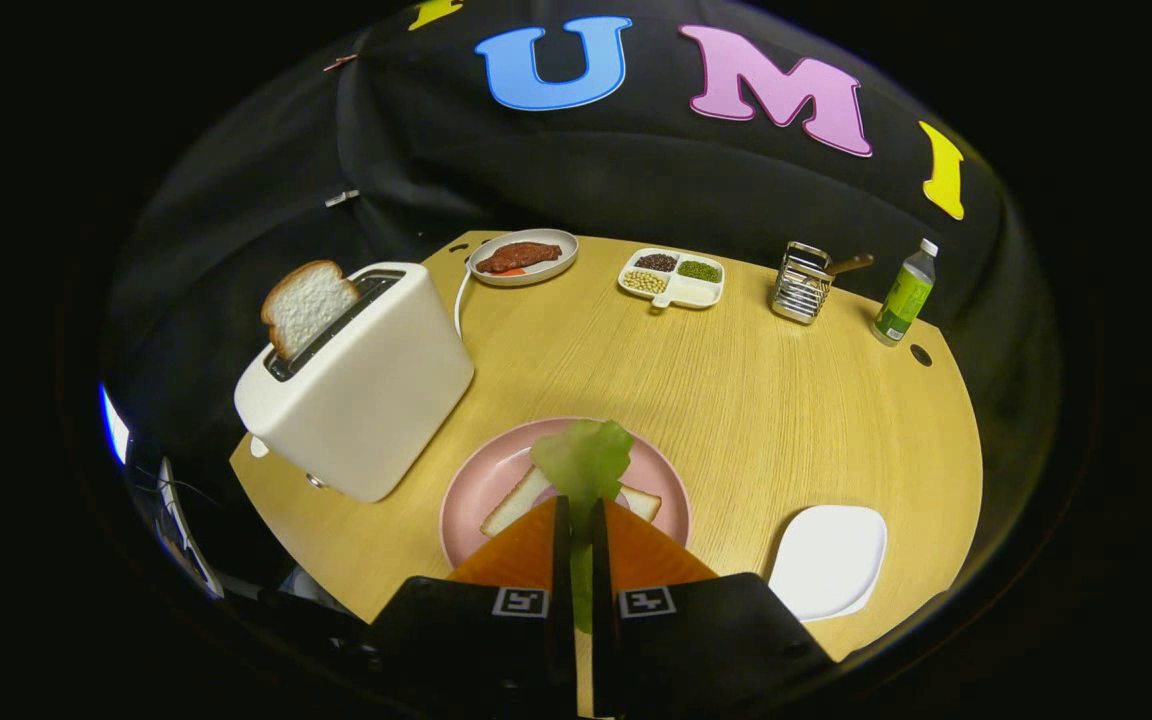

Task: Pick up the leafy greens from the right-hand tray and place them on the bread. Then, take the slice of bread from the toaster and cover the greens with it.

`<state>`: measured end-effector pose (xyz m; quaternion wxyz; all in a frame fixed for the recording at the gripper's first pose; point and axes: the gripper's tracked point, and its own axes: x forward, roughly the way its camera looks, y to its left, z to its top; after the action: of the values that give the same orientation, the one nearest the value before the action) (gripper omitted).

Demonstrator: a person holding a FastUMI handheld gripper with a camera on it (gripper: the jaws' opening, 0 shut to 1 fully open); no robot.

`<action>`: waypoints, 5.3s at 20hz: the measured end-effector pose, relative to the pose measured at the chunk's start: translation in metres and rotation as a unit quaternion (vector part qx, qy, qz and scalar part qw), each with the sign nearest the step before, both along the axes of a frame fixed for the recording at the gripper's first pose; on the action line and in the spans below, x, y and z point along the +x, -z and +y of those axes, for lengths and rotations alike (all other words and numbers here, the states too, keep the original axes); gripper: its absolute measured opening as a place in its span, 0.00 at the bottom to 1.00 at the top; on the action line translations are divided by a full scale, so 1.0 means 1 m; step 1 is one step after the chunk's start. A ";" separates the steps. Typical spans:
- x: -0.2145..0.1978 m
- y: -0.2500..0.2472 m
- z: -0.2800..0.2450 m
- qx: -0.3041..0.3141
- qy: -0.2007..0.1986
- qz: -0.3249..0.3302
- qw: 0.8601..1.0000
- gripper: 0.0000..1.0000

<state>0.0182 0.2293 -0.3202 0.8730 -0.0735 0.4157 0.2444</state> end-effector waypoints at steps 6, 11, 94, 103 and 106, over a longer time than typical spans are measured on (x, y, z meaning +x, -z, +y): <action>-0.002 0.019 0.013 -0.025 -0.007 0.008 1.000 0.18; 0.000 0.029 0.020 -0.042 -0.013 0.004 0.999 0.23; 0.050 -0.169 0.223 0.148 -0.037 -0.064 0.986 0.16; 0.079 -0.156 0.126 0.166 0.039 -0.051 0.984 0.16; 0.072 -0.134 0.104 0.176 0.049 -0.022 0.983 0.16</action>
<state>0.0898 0.3337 -0.1864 0.8923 0.0961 0.3500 0.2684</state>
